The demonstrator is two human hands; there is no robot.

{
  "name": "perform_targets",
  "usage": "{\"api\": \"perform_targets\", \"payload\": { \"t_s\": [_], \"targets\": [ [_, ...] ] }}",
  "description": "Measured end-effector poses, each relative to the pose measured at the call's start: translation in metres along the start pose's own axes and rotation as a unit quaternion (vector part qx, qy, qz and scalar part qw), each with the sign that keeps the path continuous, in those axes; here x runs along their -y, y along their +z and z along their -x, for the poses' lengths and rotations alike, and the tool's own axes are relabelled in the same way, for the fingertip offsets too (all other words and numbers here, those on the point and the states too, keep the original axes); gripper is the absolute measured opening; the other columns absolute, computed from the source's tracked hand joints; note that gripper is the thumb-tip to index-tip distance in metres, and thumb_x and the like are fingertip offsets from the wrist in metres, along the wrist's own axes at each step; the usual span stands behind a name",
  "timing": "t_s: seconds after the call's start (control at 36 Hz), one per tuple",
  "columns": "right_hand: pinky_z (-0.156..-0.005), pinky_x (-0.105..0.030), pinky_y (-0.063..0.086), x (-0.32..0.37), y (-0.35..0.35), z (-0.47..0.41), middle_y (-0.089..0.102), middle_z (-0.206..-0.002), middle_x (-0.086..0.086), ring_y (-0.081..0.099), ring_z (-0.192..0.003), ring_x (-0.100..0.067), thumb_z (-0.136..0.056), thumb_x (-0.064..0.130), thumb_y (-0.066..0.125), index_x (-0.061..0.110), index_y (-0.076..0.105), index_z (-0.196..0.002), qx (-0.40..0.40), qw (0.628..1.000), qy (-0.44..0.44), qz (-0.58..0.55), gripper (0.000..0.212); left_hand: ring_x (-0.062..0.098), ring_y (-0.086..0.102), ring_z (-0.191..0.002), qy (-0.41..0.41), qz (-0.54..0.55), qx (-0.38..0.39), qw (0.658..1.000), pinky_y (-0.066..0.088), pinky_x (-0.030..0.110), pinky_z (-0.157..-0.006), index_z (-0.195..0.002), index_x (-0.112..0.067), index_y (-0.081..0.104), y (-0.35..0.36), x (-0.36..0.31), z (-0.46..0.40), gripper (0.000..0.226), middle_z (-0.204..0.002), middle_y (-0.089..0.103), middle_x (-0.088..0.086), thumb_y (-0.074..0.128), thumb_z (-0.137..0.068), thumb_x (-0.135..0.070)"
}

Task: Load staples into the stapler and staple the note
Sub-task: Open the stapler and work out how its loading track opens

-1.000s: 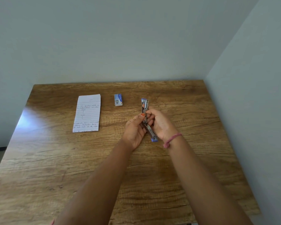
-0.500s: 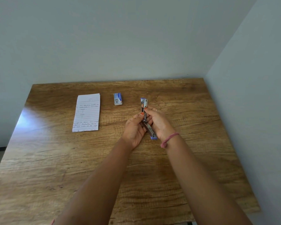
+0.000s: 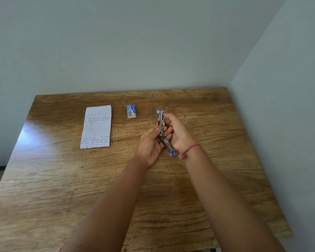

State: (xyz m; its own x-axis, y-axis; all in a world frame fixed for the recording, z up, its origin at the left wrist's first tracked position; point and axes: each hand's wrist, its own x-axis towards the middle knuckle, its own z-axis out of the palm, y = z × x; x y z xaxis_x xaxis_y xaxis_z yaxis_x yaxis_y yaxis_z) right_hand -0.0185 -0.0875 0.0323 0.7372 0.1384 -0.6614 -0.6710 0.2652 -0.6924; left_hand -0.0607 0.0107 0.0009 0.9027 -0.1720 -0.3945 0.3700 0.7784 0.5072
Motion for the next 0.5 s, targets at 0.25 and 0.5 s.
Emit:
{"api": "perform_targets", "payload": {
  "t_s": [0.25, 0.5],
  "targets": [
    [-0.033, -0.014, 0.021, 0.0021, -0.0003, -0.0058, 0.042, -0.06, 0.003, 0.028, -0.038, -0.002, -0.087, 0.041, 0.056, 0.013, 0.066, -0.083, -0.019, 1.0, 0.009, 0.002, 0.03, 0.019, 0.072, -0.085, -0.007, -0.007, 0.009, 1.0, 0.059, 0.03, -0.078, -0.096, 0.001, 0.064, -0.0001, 0.0, -0.0002, 0.016, -0.088, 0.073, 0.013, 0.049, -0.097, -0.005],
    [-0.034, -0.013, 0.024, 0.0023, -0.0044, -0.0065, 0.047, -0.063, 0.004, 0.032, -0.038, 0.0, -0.087, 0.028, 0.056, 0.013, 0.066, -0.08, -0.008, 1.0, 0.007, -0.006, 0.019, 0.02, 0.072, -0.087, -0.003, -0.001, 0.017, 1.0, 0.059, 0.03, -0.077, -0.097, 0.0, 0.067, -0.0016, 0.0012, -0.0014, 0.018, -0.091, 0.072, 0.013, 0.049, -0.097, -0.005]
  ]
}}
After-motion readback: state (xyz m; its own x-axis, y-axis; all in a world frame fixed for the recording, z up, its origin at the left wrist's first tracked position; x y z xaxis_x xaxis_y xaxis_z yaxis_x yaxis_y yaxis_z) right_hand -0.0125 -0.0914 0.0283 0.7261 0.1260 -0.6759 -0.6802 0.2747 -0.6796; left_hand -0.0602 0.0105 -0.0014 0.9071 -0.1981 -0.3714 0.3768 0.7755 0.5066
